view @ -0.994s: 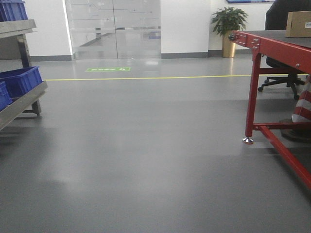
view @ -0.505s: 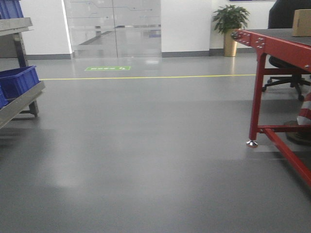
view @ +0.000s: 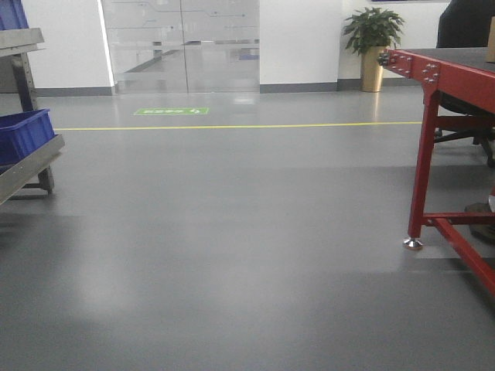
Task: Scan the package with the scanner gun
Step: 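Drive the base forward and turn toward the red-framed table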
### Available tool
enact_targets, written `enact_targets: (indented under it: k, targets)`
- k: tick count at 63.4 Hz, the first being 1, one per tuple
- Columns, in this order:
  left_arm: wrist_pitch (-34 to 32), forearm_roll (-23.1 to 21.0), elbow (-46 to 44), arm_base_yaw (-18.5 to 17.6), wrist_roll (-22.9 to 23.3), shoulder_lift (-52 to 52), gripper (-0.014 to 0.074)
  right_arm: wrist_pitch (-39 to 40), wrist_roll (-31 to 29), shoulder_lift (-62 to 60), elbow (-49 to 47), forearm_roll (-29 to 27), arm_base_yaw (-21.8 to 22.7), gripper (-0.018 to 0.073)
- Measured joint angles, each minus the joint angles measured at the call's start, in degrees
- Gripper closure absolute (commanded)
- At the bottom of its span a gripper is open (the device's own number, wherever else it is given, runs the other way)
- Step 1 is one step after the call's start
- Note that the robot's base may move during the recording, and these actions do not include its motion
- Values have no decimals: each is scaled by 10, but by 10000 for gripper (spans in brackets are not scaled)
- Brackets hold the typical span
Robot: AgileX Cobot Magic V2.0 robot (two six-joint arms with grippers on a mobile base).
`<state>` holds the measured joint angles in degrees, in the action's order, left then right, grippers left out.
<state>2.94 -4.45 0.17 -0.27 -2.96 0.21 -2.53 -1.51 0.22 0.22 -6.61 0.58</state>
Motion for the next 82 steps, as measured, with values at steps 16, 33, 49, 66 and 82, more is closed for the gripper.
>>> enact_targets:
  k: [16,33,49,66,82]
  targets:
    - [0,0,0,0,0,0,707,0,0,0,0,0,0,727]
    - [0,0,0,0,0,0,707,0,0,0,0,0,0,727]
    - [0,0,0,0,0,0,707,0,0,0,0,0,0,727]
    - [0,0,0,0,0,0,707,0,0,0,0,0,0,727]
    - [0,0,0,0,0,0,707,0,0,0,0,0,0,727]
